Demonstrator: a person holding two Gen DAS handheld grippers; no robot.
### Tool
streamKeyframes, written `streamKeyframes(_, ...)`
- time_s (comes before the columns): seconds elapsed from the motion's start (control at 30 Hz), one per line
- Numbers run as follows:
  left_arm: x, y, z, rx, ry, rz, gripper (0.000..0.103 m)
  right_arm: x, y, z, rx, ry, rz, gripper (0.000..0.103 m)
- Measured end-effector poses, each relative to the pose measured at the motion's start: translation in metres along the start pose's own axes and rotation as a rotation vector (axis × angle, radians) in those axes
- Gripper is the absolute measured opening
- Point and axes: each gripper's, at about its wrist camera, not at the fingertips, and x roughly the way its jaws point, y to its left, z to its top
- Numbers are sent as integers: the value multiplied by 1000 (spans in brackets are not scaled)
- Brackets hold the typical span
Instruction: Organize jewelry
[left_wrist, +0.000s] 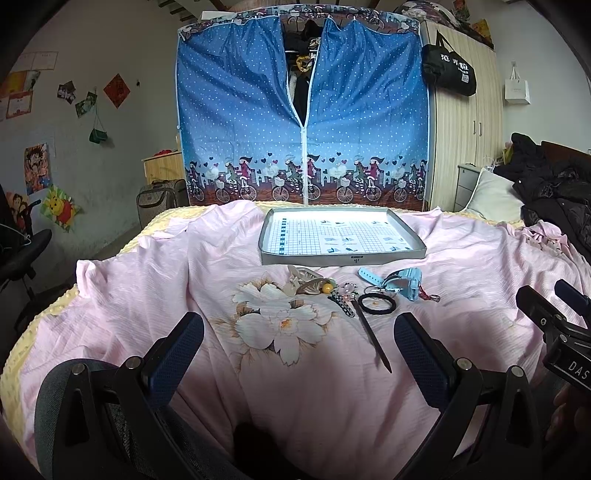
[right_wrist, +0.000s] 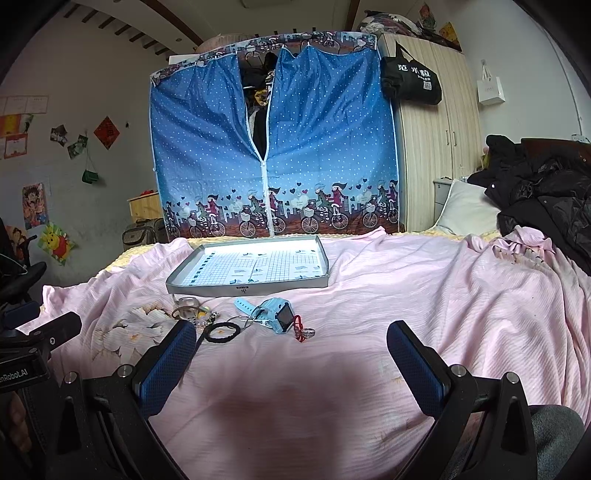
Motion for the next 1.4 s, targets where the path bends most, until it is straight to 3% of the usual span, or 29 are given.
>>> streamKeyframes(1.4,0,0,-2,-1,13,-3,101,5,-3,-3,4,8,-1,103)
